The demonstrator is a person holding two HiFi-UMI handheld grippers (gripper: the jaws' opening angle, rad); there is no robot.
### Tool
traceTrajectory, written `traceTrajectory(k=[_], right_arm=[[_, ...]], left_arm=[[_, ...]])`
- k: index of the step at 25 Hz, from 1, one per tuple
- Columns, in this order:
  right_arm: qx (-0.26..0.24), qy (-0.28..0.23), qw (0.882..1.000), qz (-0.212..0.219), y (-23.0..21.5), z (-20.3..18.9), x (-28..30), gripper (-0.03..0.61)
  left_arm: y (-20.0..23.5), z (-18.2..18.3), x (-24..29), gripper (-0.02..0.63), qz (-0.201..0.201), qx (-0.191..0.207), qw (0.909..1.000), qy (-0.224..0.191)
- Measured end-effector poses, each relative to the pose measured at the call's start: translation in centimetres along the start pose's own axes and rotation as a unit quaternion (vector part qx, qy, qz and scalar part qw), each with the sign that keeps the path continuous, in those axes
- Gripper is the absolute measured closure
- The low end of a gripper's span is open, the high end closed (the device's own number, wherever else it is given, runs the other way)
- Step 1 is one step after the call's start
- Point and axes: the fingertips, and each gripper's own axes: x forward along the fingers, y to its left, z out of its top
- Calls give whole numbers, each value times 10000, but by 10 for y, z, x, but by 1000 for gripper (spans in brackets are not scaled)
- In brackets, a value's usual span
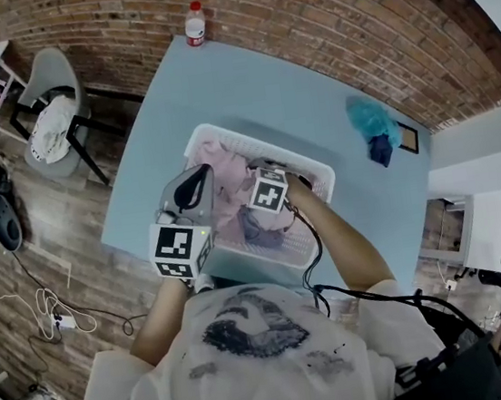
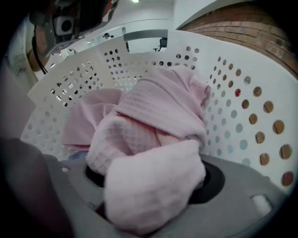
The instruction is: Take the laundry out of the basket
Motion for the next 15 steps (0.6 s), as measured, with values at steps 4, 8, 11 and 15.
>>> traceTrajectory(k=[4, 8, 11, 15], right_arm=[[263, -216, 9994, 107, -5, 0, -6, 195], [844, -216, 9959, 258, -8, -10, -4, 195], [1008, -343, 9938, 329, -6, -6, -8, 209], [931, -429, 9946, 182, -5, 1, -23, 235]], left_arm=[[-1, 0, -3, 623, -46, 5, 10000, -3], [1, 2, -8, 623, -54, -9, 10000, -30], [2, 0, -12, 623, -50, -42, 10000, -8], [1, -3, -14, 623, -68, -60, 10000, 18]])
